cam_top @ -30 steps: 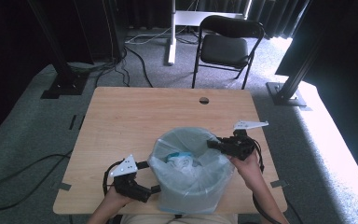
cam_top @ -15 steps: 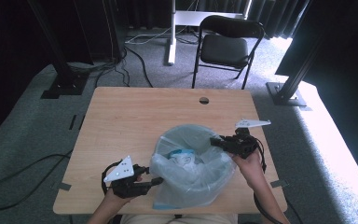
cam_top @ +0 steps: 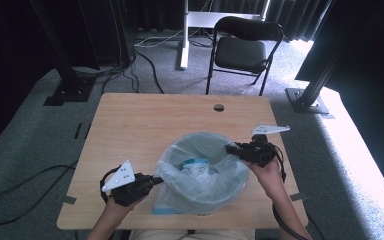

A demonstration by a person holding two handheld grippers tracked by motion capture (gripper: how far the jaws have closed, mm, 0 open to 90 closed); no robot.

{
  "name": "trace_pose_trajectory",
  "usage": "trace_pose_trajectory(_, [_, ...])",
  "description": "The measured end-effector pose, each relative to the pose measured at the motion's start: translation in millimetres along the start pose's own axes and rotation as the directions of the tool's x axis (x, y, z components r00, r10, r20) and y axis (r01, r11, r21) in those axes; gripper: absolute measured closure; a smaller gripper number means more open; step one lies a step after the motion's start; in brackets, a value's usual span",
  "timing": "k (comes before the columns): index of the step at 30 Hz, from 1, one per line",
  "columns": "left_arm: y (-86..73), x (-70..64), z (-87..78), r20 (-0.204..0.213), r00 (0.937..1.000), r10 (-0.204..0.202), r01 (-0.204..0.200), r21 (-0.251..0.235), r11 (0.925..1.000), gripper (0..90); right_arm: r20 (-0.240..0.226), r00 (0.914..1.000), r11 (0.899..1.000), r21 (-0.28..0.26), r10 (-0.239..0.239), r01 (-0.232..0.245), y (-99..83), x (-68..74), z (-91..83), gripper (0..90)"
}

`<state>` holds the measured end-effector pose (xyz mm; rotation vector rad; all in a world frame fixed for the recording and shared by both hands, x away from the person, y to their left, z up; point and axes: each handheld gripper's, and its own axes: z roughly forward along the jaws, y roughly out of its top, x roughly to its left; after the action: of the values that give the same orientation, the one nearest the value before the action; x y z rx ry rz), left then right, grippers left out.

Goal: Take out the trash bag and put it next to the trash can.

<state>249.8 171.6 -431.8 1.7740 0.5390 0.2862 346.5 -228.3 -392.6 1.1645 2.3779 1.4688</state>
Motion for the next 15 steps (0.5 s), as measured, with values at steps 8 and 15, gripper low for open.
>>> trace_pose_trajectory(8, [14.4,-0.7,-13.1,-0.006,0.9998,0.019,-0.020,-0.043,0.9989,90.0,0.027,0.9995,0.999,-0.049,-0.015,0.016,9.5,0.5,-12.0,77.0])
trace_pose_trajectory(15, [37.6,-1.6,-15.7,0.001,0.9980,0.064,-0.063,-0.066,0.9958,90.0,0.031,0.9974,0.997,-0.038,-0.065,0.066,21.4,5.2,-17.5,89.9])
